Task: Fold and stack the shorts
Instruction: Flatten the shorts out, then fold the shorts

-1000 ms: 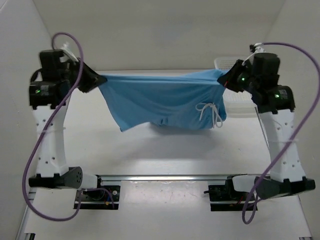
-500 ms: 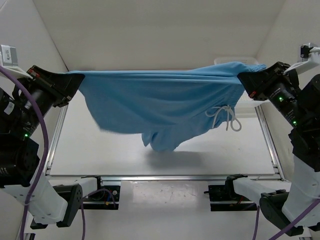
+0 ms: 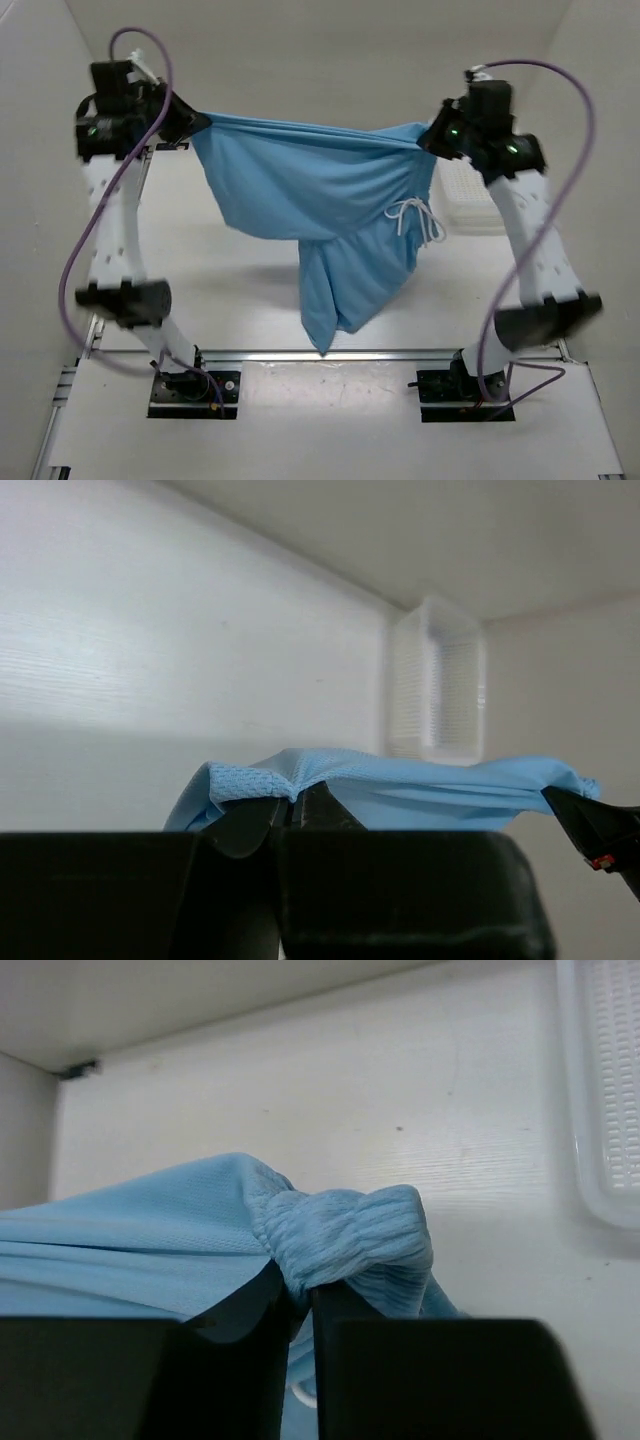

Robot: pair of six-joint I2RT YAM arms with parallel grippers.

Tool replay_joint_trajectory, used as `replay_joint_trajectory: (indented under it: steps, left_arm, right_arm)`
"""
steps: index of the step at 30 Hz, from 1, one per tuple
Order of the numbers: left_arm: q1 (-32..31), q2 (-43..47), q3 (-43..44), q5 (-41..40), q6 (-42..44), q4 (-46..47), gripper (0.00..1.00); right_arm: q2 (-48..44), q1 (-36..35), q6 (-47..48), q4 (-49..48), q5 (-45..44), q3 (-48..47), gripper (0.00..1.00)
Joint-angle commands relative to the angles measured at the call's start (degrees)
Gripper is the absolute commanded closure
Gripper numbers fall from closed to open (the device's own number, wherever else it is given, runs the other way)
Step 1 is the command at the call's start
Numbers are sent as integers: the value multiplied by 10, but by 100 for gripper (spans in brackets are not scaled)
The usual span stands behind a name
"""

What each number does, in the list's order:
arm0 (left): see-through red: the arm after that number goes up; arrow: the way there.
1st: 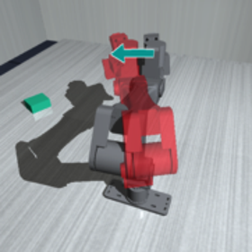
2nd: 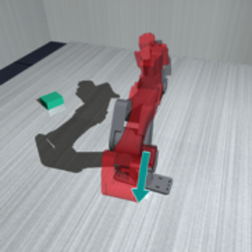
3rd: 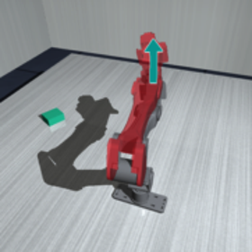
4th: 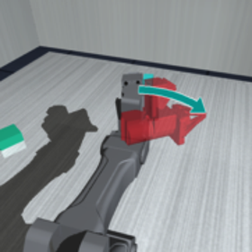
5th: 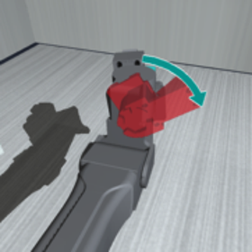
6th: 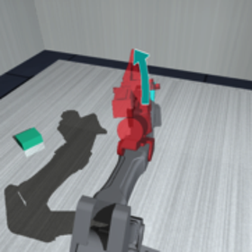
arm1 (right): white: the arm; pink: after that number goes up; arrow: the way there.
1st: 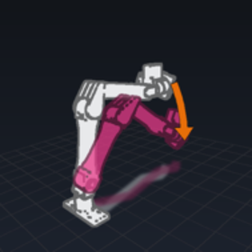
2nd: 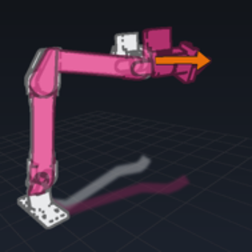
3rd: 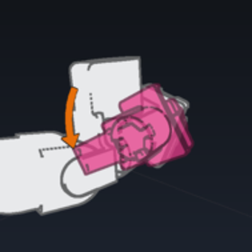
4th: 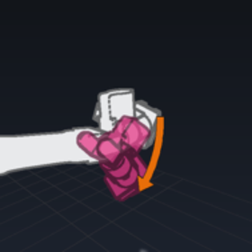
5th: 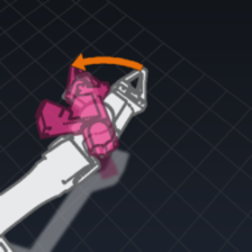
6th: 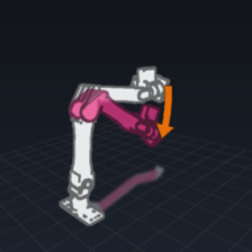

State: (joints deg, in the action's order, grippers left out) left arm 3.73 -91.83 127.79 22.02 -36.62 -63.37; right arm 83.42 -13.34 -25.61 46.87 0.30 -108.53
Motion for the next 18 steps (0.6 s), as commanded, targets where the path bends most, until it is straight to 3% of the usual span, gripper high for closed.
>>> replay_joint_trajectory:
  steps: [1,2,3,4,6,7,11,14,16,17,18]
  left_arm:
    - [26,-144,66,-116,48,53,90]
    - [26,-187,103,-124,56,46,82]
    - [26,-277,149,-124,62,24,60]
    - [21,-318,248,-131,68,-4,20]
    - [16,-365,294,-131,68,-60,4]
    - [7,-351,242,-131,76,-53,0]
    - [-30,-198,-14,-149,91,47,0]
    - [-75,-112,-123,-167,98,47,4]
    - [-101,-74,-250,-158,107,47,22]
    - [-128,-43,-293,-150,107,47,49]
    - [-143,-29,-380,-131,98,52,60]
  right_arm:
    - [142,20,49,-37,-116,-15,84]
    - [181,20,49,-37,-95,-79,37]
    - [255,20,35,2,-80,-122,25]
    - [282,20,28,22,-79,-160,18]
    - [291,20,17,35,-73,-184,8]
    - [278,14,17,17,-80,-160,5]
    - [186,21,-1,-41,-75,21,3]
    - [114,27,-7,-70,-48,180,6]
    - [70,27,-2,-77,-32,284,11]
    - [57,27,-1,-77,-27,316,14]
    - [33,33,-1,-83,-15,374,21]
